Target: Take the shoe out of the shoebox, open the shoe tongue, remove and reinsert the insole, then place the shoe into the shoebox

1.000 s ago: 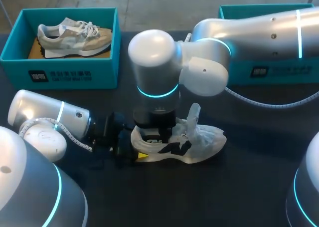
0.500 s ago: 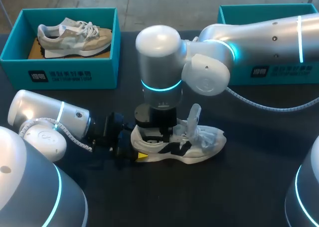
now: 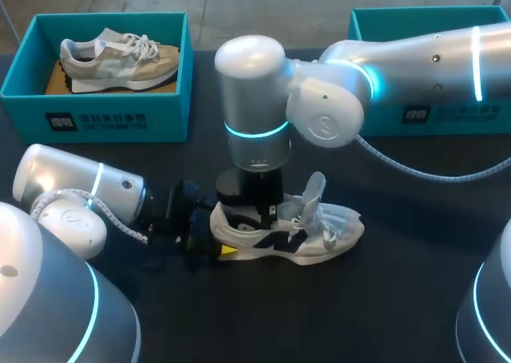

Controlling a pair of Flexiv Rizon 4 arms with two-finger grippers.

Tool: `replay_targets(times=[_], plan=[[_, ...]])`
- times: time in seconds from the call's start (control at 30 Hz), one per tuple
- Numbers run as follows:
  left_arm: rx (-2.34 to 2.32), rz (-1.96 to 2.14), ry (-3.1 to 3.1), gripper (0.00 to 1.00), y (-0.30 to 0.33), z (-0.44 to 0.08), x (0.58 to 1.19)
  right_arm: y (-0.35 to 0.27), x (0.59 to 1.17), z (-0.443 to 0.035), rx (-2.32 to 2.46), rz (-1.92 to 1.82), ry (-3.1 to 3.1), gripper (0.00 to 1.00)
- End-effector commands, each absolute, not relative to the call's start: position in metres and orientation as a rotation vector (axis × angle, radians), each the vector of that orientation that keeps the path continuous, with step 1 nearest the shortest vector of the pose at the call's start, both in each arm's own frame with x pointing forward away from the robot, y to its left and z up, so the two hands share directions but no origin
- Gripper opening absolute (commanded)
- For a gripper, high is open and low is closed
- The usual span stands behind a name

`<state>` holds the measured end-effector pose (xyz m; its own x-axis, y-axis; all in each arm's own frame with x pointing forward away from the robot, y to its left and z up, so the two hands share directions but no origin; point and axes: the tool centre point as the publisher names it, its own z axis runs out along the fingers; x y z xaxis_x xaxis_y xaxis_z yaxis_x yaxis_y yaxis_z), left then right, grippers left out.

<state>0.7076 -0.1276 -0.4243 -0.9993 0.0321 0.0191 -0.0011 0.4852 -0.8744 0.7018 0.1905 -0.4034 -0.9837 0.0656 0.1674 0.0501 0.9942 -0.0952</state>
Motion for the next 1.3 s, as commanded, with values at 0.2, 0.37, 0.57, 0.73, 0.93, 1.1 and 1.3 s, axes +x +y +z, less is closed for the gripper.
replay_targets(times=[0.2, 0.37, 0.57, 0.73, 0.93, 1.1, 1.3], plan=[[-0.023, 1.572, -2.685, 0.0, -0.126, -0.426, 0.709, 0.171, 0.682, -0.358, -0.059, 0.154, -2.977, 0.0], [-0.023, 1.572, -2.685, 0.0, -0.126, -0.426, 0.709, 0.173, 0.687, -0.339, -0.034, 0.135, -3.025, 0.0], [-0.023, 1.572, -2.685, 0.0, -0.126, -0.426, 0.709, 0.177, 0.695, -0.33, 0.013, 0.106, -3.057, 0.0], [-0.023, 1.572, -2.685, 0.0, -0.126, -0.426, 0.709, 0.178, 0.702, -0.322, 0.029, 0.081, -3.081, 0.0], [-0.023, 1.572, -2.685, 0.0, -0.126, -0.426, 0.709, 0.181, 0.711, -0.311, 0.078, 0.002, -3.102, 0.0], [-0.023, 1.572, -2.685, 0.0, -0.126, -0.426, 0.709, 0.184, 0.72, -0.301, 0.136, 0.005, -3.106, 0.0], [-0.023, 1.572, -2.685, 0.0, -0.126, -0.426, 0.709, 0.181, 0.727, -0.294, 0.162, 0.004, -3.108, 0.0]])
